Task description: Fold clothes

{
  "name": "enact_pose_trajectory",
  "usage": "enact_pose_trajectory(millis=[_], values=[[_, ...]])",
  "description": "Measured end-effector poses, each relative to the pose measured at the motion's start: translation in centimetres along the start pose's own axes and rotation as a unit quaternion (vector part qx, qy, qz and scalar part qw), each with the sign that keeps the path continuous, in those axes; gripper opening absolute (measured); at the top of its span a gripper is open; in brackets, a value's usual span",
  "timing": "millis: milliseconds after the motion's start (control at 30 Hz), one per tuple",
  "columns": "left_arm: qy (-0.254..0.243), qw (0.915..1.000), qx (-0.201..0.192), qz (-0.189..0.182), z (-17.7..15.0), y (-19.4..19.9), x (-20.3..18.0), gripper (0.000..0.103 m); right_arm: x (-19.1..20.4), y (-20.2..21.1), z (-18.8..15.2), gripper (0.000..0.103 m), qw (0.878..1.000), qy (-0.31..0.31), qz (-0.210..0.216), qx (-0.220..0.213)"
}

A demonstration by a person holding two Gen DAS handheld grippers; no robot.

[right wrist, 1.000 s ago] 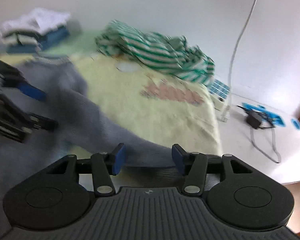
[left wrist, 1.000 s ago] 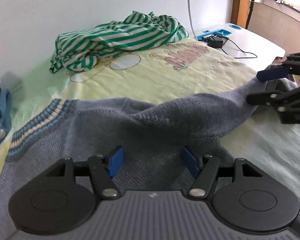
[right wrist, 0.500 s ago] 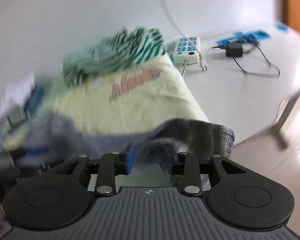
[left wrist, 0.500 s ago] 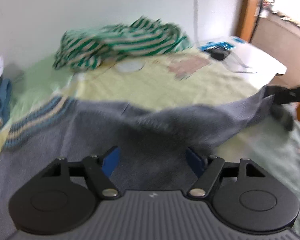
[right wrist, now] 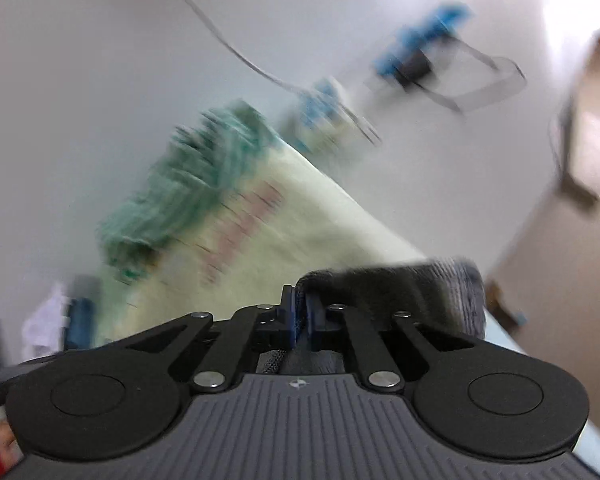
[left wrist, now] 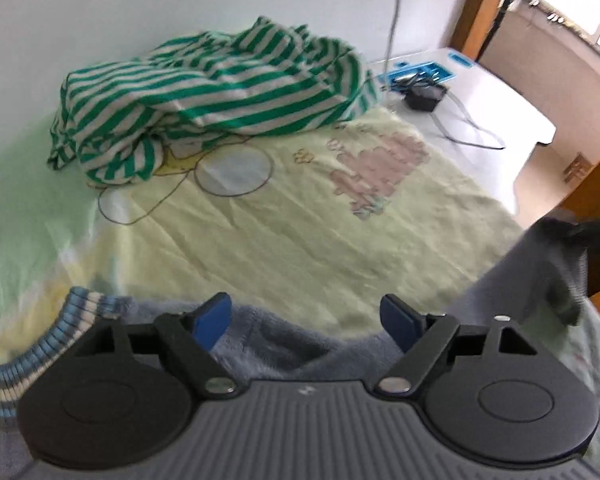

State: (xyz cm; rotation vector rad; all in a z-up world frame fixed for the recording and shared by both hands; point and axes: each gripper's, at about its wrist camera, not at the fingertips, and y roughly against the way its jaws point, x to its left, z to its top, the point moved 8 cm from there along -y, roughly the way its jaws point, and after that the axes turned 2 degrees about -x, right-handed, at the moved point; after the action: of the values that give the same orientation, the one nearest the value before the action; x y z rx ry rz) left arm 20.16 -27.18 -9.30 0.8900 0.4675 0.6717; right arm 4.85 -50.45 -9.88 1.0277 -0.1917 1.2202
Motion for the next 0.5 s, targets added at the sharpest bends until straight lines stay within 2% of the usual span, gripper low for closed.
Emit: enact_pose_trajectory(millis=[100, 167, 233, 367, 433, 500], values=[[0.006, 0.9998, 0.016, 0.008, -0.6, -1.4, 0.4, 0.083, 2.5, 3.9, 1.2, 0.005, 0.993, 0.048, 0.077, -0.071], [0.000, 0.9999, 0.013, 0.011, -1.2, -1.7, 0.5, 0.084, 3.0, 6.2, 0.8, 0.005, 0.988, 0.080, 0.102, -0.085], [-0.017, 0.9997, 0.009, 0.014, -1.7, -1.6, 0.2, 0.084, 2.2, 7.3, -1.2, 0.005, 0.988, 0.111, 0.093, -0.058], [-0.070, 0.9973, 0.002, 0.022, -2.9, -1.2, -0.7, 0.085, -2.4, 7.8, -6.4, 0.005, 0.991, 0.119, 0.024, 0.051], [-0.091, 0.9954, -0.004, 0.029, -3.2, -1.0, -1.0, 0.085, -3.8, 7.9, -8.6, 0.006, 0.988, 0.120, 0.002, 0.097], [-0.109, 0.9934, -0.007, 0.035, -3.3, -0.8, -1.3, 0.083, -3.9, 8.2, -9.8, 0.007, 0.982, 0.145, -0.014, 0.120]])
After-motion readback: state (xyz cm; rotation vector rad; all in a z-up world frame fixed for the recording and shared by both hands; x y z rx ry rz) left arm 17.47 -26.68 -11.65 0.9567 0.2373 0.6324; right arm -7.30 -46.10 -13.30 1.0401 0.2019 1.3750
